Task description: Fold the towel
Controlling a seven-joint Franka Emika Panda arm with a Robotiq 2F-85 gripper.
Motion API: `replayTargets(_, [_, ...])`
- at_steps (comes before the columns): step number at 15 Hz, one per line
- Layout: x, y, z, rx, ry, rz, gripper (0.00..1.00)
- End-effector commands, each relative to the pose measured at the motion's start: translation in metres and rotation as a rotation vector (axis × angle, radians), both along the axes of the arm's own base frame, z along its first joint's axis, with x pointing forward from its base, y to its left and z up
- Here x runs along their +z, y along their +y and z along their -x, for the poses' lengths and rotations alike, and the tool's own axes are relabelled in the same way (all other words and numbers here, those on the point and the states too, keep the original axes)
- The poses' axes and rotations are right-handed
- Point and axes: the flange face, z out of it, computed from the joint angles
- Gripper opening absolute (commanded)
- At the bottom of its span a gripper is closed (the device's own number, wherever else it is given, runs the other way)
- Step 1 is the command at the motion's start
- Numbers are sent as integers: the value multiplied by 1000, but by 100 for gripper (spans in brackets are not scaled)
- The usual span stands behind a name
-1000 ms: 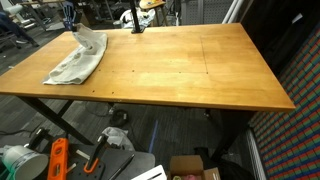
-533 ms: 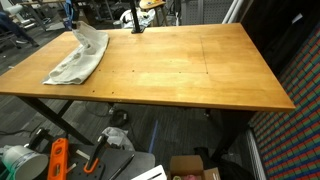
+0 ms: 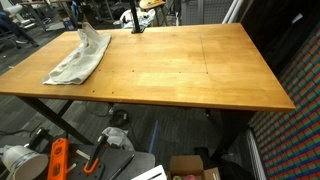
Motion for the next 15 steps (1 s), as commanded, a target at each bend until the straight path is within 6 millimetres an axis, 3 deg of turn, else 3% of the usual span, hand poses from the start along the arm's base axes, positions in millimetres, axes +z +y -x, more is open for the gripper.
replayTargets(1, [6,6,-12,-33,-22,-2,9])
replayTargets(15, [2,35,-17,-35,-31,-30,9])
